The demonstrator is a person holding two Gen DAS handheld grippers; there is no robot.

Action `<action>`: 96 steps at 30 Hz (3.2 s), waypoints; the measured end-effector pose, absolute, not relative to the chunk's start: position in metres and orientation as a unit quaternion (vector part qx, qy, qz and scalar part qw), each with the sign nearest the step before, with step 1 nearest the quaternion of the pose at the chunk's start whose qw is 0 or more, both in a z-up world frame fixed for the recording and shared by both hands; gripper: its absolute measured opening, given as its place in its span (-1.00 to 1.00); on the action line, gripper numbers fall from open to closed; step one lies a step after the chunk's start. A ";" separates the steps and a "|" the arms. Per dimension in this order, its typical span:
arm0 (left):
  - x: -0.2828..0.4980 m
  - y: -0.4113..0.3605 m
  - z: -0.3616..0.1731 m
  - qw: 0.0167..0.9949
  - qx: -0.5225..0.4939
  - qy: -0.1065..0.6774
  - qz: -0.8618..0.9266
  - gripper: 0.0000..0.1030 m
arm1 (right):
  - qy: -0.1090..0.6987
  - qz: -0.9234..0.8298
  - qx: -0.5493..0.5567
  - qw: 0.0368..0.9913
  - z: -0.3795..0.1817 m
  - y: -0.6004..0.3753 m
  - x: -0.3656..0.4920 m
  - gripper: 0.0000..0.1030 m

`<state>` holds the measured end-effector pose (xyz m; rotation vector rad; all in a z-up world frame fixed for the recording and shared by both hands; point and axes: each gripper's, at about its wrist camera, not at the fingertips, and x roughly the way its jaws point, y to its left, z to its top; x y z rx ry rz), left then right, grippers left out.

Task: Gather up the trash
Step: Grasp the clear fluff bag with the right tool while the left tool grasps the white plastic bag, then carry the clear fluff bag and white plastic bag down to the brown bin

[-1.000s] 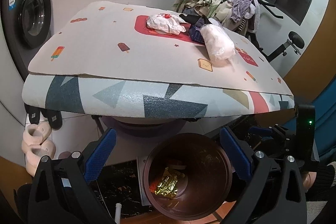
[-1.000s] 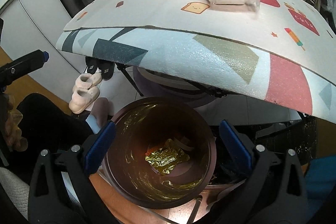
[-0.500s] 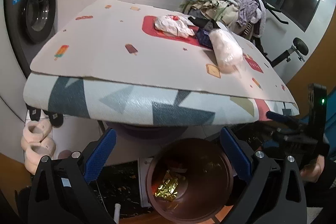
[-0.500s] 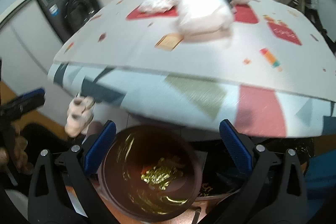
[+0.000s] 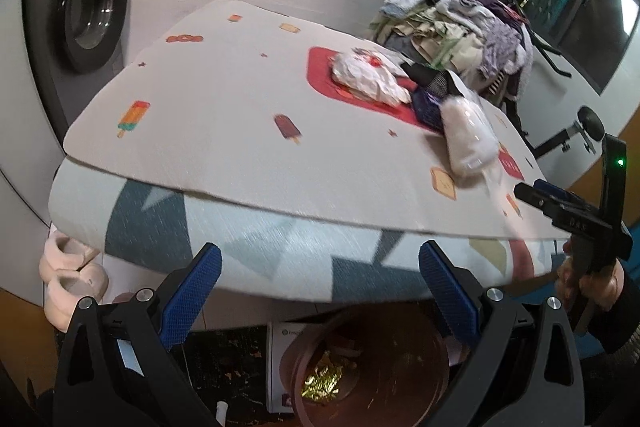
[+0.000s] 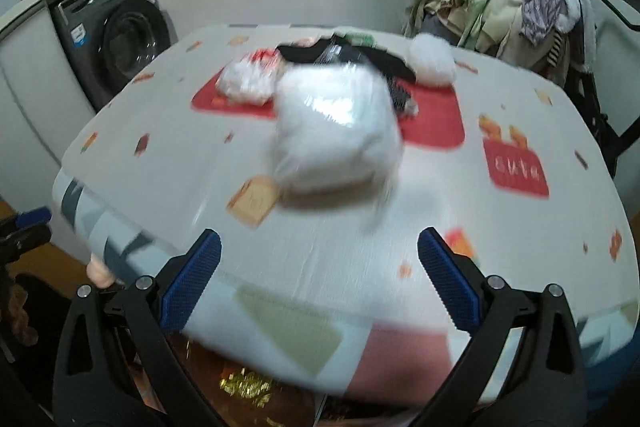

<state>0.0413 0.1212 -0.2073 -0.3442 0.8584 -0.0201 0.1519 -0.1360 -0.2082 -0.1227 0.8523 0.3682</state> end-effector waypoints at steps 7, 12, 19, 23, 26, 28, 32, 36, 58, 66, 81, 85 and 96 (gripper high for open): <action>0.062 0.138 -0.213 0.891 -0.176 0.419 0.008 0.88 | 0.412 0.171 -0.025 0.895 -0.218 -0.127 0.222 0.89; 0.072 0.143 -0.220 0.888 -0.176 0.425 0.014 0.87 | 0.425 0.173 -0.005 0.889 -0.232 -0.118 0.258 0.89; 0.088 0.142 -0.227 0.883 -0.177 0.435 0.006 0.87 | 0.427 0.197 -0.001 0.882 -0.247 -0.112 0.262 0.70; 0.109 0.137 -0.223 0.883 -0.176 0.435 -0.010 0.87 | 0.424 0.205 0.002 0.882 -0.242 -0.117 0.256 0.61; 0.135 0.132 -0.213 0.886 -0.179 0.426 -0.026 0.87 | 0.413 0.206 0.013 0.887 -0.233 -0.126 0.248 0.61; 0.157 0.126 -0.206 0.889 -0.179 0.420 -0.041 0.87 | 0.404 0.202 0.025 0.892 -0.225 -0.135 0.242 0.61; 0.216 0.113 -0.197 0.888 -0.179 0.419 -0.066 0.87 | 0.396 0.188 0.038 0.898 -0.217 -0.152 0.234 0.61; 0.280 0.099 -0.197 0.886 -0.179 0.421 -0.071 0.87 | 0.394 0.170 0.044 0.902 -0.214 -0.171 0.227 0.61; 0.329 0.096 -0.211 0.869 -0.128 0.474 -0.055 -0.04 | 0.385 0.141 0.068 0.910 -0.200 -0.207 0.206 0.61; 0.250 0.098 -0.180 0.883 -0.113 0.449 -0.077 -0.04 | 0.390 0.147 0.052 0.908 -0.191 -0.194 0.182 0.61; 0.104 0.064 -0.158 0.897 -0.092 0.415 -0.125 -0.04 | 0.388 0.165 0.016 0.907 -0.179 -0.172 0.101 0.61; 0.076 0.057 -0.164 0.894 -0.088 0.417 -0.136 -0.04 | 0.392 0.170 0.010 0.904 -0.182 -0.168 0.085 0.61; 0.031 0.038 -0.184 0.891 -0.042 0.424 -0.157 -0.03 | 0.390 0.181 0.009 0.903 -0.183 -0.161 0.064 0.61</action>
